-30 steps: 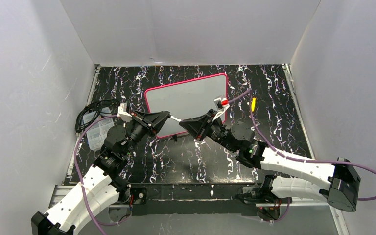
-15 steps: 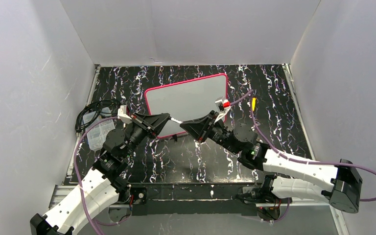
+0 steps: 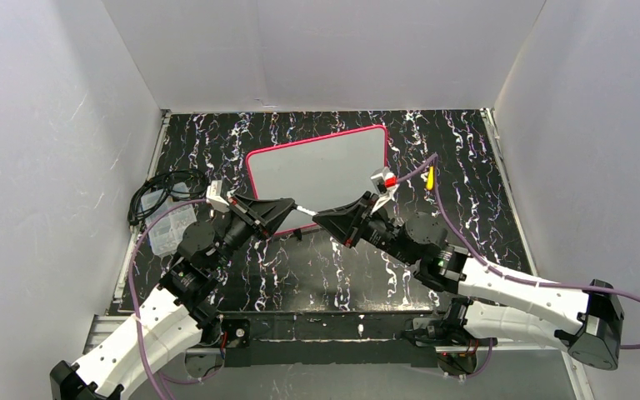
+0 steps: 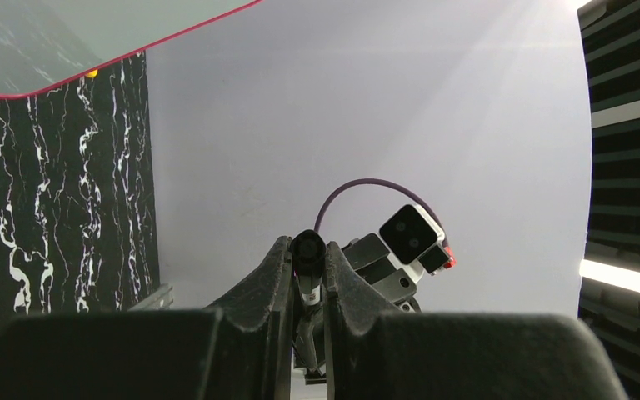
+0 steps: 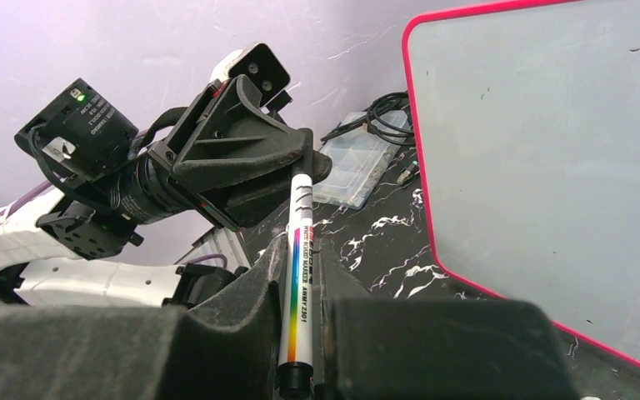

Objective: Write a sentence on the whiteboard
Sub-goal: Open the whiteboard marker at the center of the board.

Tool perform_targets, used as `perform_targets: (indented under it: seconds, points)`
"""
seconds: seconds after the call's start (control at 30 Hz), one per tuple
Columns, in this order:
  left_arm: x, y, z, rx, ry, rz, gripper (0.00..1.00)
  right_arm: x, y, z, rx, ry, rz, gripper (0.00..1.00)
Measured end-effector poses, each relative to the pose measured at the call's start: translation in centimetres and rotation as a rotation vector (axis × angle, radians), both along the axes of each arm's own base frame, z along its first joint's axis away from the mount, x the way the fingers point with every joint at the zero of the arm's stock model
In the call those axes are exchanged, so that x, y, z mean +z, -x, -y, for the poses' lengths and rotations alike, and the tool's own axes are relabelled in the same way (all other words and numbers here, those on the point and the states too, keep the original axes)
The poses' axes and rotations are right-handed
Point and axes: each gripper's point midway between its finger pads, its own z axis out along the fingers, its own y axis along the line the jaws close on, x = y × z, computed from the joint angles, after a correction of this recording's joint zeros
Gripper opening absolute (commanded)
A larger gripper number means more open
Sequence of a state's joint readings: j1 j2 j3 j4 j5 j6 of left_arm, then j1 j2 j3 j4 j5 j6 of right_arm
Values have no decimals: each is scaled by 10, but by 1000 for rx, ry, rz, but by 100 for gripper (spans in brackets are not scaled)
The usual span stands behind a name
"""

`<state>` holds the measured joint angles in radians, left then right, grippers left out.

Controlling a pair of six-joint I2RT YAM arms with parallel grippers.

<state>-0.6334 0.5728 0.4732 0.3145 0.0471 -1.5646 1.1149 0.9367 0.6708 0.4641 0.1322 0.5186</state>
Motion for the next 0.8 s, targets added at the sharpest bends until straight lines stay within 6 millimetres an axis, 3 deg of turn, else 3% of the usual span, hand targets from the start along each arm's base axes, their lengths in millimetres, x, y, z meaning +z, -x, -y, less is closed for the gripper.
perform_targets:
  seconds: [0.57, 0.6, 0.7, 0.8]
  points:
    - [-1, 8, 4, -33, -5, -4, 0, -5, 7, 7, 11, -1, -2, 1]
    - [-2, 5, 1, -9, -5, -7, 0, -5, 7, 7, 11, -2, -2, 1]
    - [1, -24, -33, 207, 20, -11, 0, -4, 3, 20, -31, -16, 2, 1]
    - [9, -33, -51, 313, 53, -2, 0, 0, 2, 25, -48, -33, 7, 1]
